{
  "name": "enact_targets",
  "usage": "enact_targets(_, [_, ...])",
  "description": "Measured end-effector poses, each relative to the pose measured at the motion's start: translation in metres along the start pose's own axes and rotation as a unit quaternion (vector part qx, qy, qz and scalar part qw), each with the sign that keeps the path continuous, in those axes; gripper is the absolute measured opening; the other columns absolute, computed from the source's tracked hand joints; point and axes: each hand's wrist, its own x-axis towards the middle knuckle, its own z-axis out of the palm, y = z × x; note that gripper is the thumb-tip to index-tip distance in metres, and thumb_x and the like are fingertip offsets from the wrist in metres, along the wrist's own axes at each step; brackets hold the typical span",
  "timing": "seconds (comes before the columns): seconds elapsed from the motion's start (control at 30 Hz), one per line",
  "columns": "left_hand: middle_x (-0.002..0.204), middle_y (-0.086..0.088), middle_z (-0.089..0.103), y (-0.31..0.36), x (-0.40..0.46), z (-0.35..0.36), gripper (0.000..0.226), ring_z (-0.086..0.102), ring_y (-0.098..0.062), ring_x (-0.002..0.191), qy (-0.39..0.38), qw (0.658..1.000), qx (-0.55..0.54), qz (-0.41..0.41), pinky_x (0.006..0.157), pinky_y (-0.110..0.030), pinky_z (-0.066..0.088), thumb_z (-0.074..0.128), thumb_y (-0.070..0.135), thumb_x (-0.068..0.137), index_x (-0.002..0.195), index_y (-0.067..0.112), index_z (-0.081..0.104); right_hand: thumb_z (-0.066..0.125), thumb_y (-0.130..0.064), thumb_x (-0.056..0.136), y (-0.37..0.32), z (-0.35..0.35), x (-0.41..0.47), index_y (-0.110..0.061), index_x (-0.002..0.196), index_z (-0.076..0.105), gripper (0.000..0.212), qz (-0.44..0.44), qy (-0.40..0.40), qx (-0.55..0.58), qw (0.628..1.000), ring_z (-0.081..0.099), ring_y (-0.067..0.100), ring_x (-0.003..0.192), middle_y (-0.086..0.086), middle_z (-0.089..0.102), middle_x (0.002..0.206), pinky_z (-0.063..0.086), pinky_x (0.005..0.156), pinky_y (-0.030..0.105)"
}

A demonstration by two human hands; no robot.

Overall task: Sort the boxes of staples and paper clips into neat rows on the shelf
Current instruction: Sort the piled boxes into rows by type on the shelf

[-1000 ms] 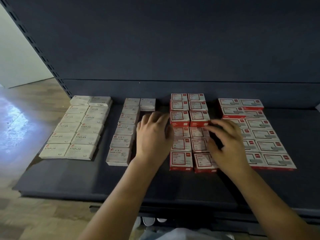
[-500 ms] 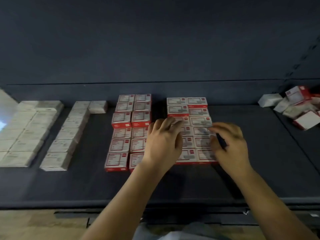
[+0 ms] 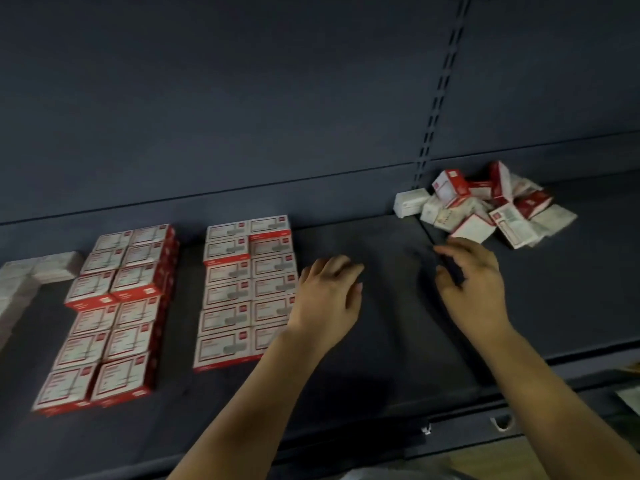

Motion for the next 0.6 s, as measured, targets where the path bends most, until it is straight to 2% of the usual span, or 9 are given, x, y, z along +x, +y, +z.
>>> enact_targets(0.07, [0.103, -0.006, 0.065, 0.010, 0.009, 0.009, 0.036, 0.063, -0.030, 0.087, -0.010, 1.000, 0.000, -0.007, 0.073, -0.046, 0.053, 0.043, 0.028, 0.083, 0.102, 0.012, 0.069, 0.065, 0.005, 0.075, 0.016, -0.012, 0.011, -0.001, 0.116, 0.061, 0.041, 0.058, 0.000, -0.014, 0.998, 0.042, 0.040, 0.116, 0.021, 0.051, 0.124, 0.039, 0.098, 0.046])
enact_targets(0.2, [0.108, -0.008, 0.064, 0.026, 0.017, 0.022, 0.031, 0.062, -0.032, 0.095, -0.034, 0.999, -0.014, -0.028, 0.079, -0.051, 0.049, 0.054, 0.022, 0.081, 0.107, 0.012, 0.068, 0.072, -0.013, 0.077, 0.033, -0.023, 0.037, -0.010, 0.137, 0.038, 0.069, 0.149, -0.034, -0.058, 0.987, 0.029, 0.037, 0.125, 0.017, 0.034, 0.137, 0.031, 0.102, 0.048])
enact_targets(0.3, [0.110, -0.009, 0.063, 0.032, 0.019, 0.026, 0.032, 0.061, -0.032, 0.096, -0.049, 0.998, -0.010, -0.028, 0.079, -0.052, 0.050, 0.054, 0.022, 0.081, 0.108, 0.011, 0.067, 0.077, -0.025, 0.073, 0.037, -0.017, 0.048, -0.010, 0.139, 0.030, 0.082, 0.191, -0.070, -0.081, 0.976, 0.028, 0.035, 0.126, 0.016, 0.030, 0.137, 0.031, 0.103, 0.047])
enact_targets(0.4, [0.117, -0.008, 0.060, 0.035, 0.022, 0.025, 0.035, 0.056, -0.031, 0.105, -0.068, 0.997, -0.020, -0.036, 0.089, -0.050, 0.045, 0.050, 0.024, 0.085, 0.114, 0.012, 0.064, 0.079, -0.024, 0.071, 0.042, -0.007, 0.052, -0.006, 0.133, 0.032, 0.080, 0.194, -0.063, -0.086, 0.975, 0.030, 0.034, 0.123, 0.017, 0.031, 0.133, 0.032, 0.102, 0.046])
enact_targets(0.5, [0.120, -0.007, 0.059, 0.035, 0.021, 0.023, 0.038, 0.055, -0.029, 0.107, -0.066, 0.997, -0.028, -0.033, 0.091, -0.046, 0.045, 0.046, 0.026, 0.085, 0.117, 0.012, 0.063, 0.075, -0.015, 0.074, 0.046, -0.002, 0.053, -0.002, 0.128, 0.037, 0.067, 0.189, -0.025, -0.051, 0.980, 0.036, 0.036, 0.120, 0.019, 0.035, 0.130, 0.035, 0.099, 0.046])
enact_targets(0.6, [0.122, -0.006, 0.057, 0.034, 0.018, 0.022, 0.040, 0.052, -0.026, 0.111, -0.067, 0.996, -0.051, -0.043, 0.095, -0.046, 0.044, 0.044, 0.028, 0.087, 0.120, 0.013, 0.061, 0.075, -0.014, 0.075, 0.047, -0.001, 0.050, 0.000, 0.124, 0.042, 0.061, 0.182, -0.019, -0.003, 0.983, 0.039, 0.035, 0.118, 0.019, 0.038, 0.126, 0.036, 0.100, 0.045])
